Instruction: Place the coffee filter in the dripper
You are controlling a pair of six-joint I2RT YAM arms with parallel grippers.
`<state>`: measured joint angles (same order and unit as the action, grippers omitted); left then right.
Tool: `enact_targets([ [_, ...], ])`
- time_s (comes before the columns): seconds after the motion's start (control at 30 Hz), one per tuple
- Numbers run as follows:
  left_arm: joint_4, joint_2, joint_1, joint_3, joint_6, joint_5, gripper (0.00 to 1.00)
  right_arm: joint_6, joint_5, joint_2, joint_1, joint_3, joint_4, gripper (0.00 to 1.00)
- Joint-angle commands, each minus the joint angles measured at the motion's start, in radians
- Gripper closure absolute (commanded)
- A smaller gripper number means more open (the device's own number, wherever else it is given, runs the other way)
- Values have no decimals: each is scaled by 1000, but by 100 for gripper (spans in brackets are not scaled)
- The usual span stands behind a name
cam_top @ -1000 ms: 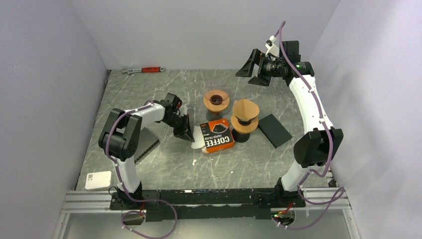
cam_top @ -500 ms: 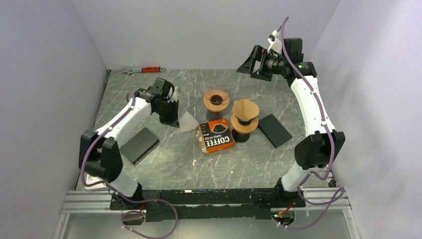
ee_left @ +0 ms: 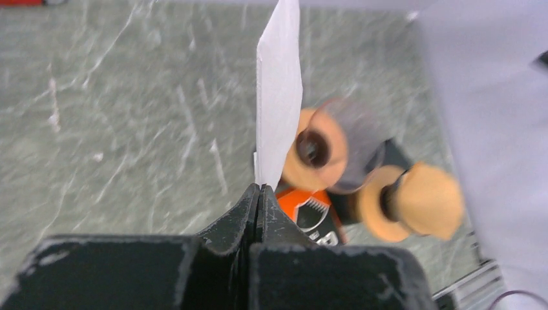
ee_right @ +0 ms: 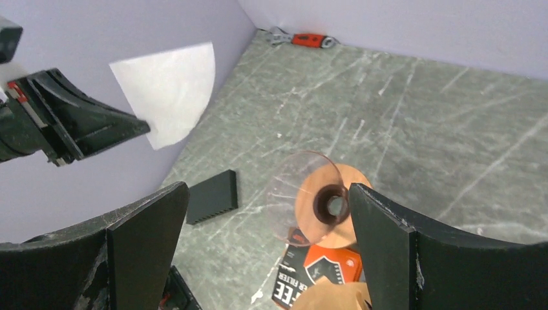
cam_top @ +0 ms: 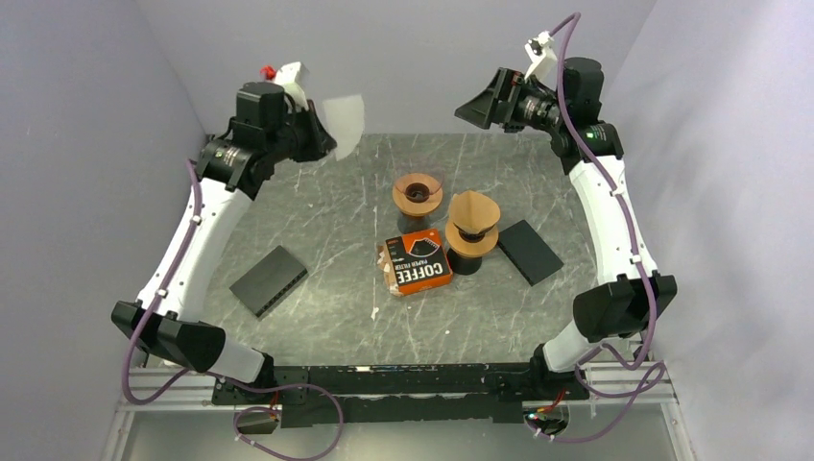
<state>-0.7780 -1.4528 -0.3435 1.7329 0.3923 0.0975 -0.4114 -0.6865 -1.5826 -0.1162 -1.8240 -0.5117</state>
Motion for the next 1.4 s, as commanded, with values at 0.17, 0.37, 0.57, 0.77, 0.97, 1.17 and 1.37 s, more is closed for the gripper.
enact_targets([
  [0.17,581,36,35,-64,464,259,100,-252,-126,12,-10,-27,227,0],
  [0.37,850,-19,49,-69,625,466,100,-485,-210,-18,-28,29,477,0],
  [0.57,1132,-80,77,-124,858,617,100,-633,-250,-66,-43,40,646,0],
  [0.77,1334,-168,81,-148,1064,737,100,-794,-264,-104,-45,75,839,7],
  [0.97,1568,-220,80,-242,1250,742,100,-826,-281,-138,-51,51,864,19],
  [1.17,1625,-246,74,-241,1298,762,100,-833,-271,-150,-63,64,853,29],
  [1.37,1629,-244,69,-250,1297,750,100,-858,-278,-177,-79,52,848,37],
])
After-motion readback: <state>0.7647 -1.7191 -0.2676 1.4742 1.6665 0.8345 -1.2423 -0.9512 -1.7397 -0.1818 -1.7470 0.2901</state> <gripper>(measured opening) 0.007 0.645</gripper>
